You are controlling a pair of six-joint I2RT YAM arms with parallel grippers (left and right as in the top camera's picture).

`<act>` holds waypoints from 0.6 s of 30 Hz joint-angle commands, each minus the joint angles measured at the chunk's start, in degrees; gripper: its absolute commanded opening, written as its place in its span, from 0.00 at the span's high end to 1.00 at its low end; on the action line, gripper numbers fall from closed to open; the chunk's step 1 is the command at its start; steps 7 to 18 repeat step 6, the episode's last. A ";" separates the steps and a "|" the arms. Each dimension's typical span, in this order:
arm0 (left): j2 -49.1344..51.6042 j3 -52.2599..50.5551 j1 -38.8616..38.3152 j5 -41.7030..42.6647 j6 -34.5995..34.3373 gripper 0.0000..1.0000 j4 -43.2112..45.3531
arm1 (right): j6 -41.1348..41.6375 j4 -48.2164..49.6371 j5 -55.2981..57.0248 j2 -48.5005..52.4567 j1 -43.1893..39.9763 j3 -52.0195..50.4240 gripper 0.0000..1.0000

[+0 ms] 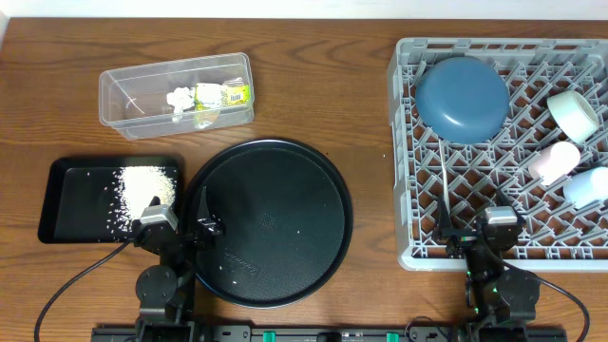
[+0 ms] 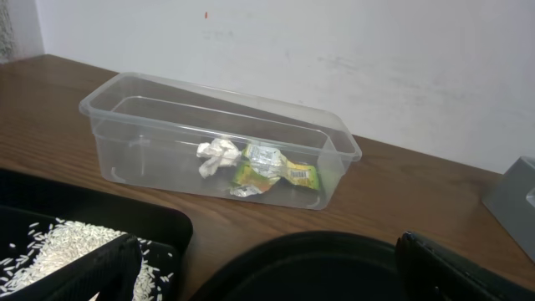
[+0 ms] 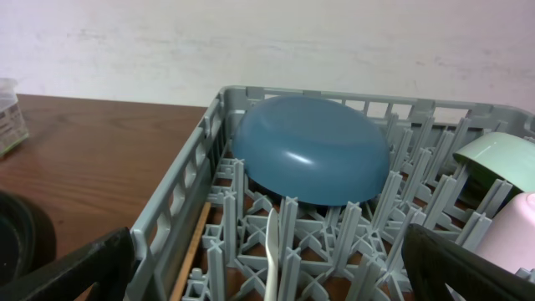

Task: Sort waste into correct bins and load items into the dishwasher rack

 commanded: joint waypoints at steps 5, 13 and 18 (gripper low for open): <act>0.07 -0.81 0.31 -0.57 1.11 0.02 -2.64 | -0.66 -0.24 -0.22 -0.11 0.48 -0.07 0.01; 0.07 -0.81 0.31 -0.57 1.11 0.02 -2.64 | -0.66 -0.24 -0.22 -0.11 0.48 -0.07 0.01; 0.07 -0.81 0.31 -0.57 1.11 0.02 -2.64 | -0.66 -0.24 -0.22 -0.11 0.48 -0.07 0.01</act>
